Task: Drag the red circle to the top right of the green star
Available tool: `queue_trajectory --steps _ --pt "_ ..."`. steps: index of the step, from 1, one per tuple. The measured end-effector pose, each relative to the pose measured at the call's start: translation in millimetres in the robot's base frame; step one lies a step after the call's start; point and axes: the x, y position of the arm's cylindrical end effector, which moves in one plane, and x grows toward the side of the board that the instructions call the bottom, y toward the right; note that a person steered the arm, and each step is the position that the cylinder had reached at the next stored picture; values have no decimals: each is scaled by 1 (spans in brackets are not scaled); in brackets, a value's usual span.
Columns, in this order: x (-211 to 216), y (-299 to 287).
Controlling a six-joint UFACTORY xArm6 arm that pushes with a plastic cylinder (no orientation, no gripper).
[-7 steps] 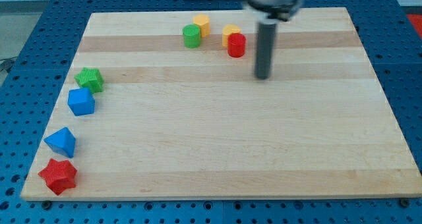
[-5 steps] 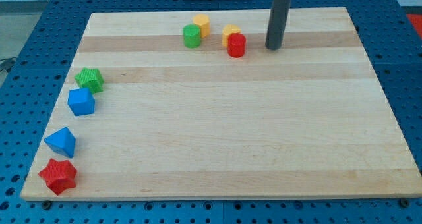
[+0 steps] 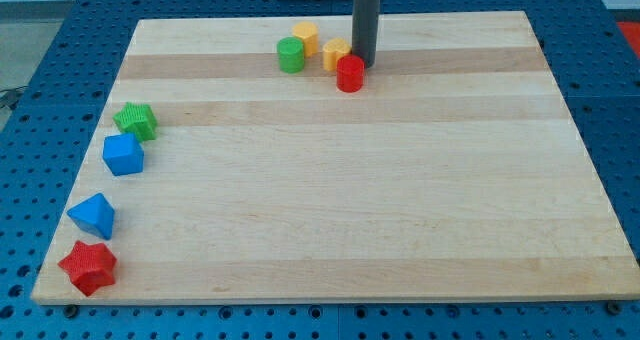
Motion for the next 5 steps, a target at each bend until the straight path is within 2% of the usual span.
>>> queue_trajectory --steps 2,4,5 --pt "8 -31" --pt "11 3" --pt "37 3"
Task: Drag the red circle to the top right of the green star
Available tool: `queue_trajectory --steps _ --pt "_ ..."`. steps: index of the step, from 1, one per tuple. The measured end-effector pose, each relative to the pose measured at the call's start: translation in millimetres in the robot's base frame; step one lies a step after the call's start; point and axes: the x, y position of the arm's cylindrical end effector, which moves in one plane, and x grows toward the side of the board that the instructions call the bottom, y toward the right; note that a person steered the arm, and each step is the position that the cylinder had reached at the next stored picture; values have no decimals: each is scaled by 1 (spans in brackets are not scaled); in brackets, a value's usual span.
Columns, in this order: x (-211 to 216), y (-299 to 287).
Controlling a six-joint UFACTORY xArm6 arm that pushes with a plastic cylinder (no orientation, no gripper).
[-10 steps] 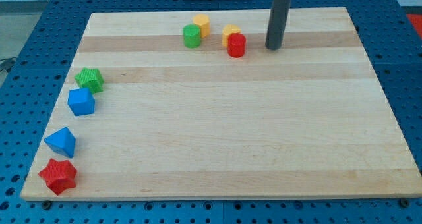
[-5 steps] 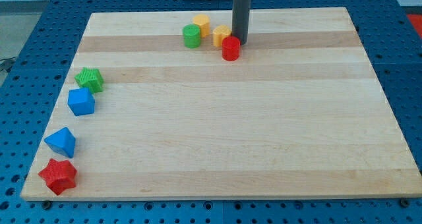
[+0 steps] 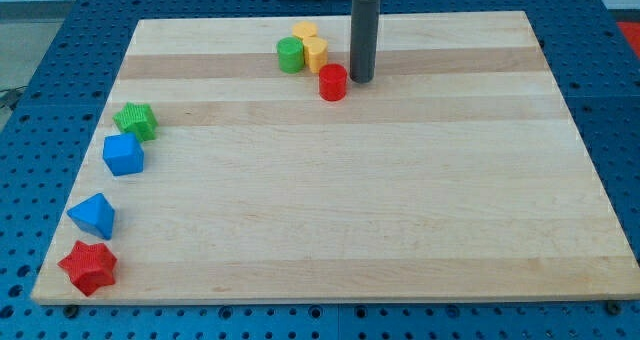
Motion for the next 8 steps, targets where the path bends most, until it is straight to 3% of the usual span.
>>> queue_trajectory --steps 1,4,5,6,8 --pt "18 -9" --pt "15 -94" --pt "15 -101" --pt "22 -57" --pt "-16 -69"
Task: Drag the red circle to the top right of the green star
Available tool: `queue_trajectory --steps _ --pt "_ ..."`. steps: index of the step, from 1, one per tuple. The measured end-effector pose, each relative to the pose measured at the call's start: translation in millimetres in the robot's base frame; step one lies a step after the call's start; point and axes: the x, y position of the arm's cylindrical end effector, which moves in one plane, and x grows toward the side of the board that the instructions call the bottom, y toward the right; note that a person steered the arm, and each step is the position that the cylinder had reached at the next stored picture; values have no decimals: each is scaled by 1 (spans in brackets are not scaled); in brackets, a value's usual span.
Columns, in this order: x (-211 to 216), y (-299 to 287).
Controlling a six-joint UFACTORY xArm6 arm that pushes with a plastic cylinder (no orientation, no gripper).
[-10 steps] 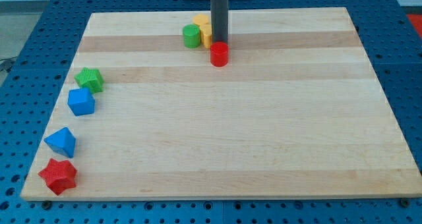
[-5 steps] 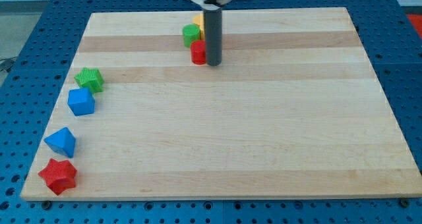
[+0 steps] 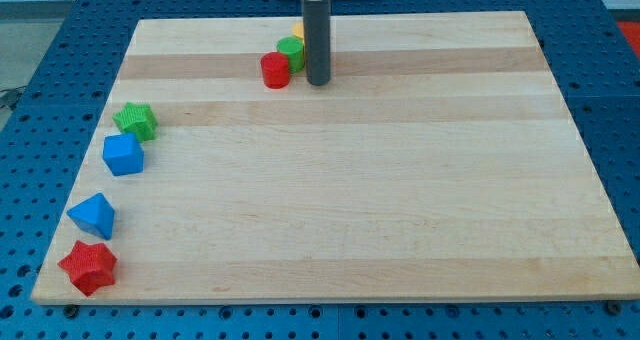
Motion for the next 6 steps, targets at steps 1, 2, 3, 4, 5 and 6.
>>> queue_trajectory --steps 1,2,3,4,5,6 --pt "-5 -25" --pt "-5 -52" --pt "-5 -79" --pt "-5 -106" --pt "-5 -130" --pt "-5 -154"
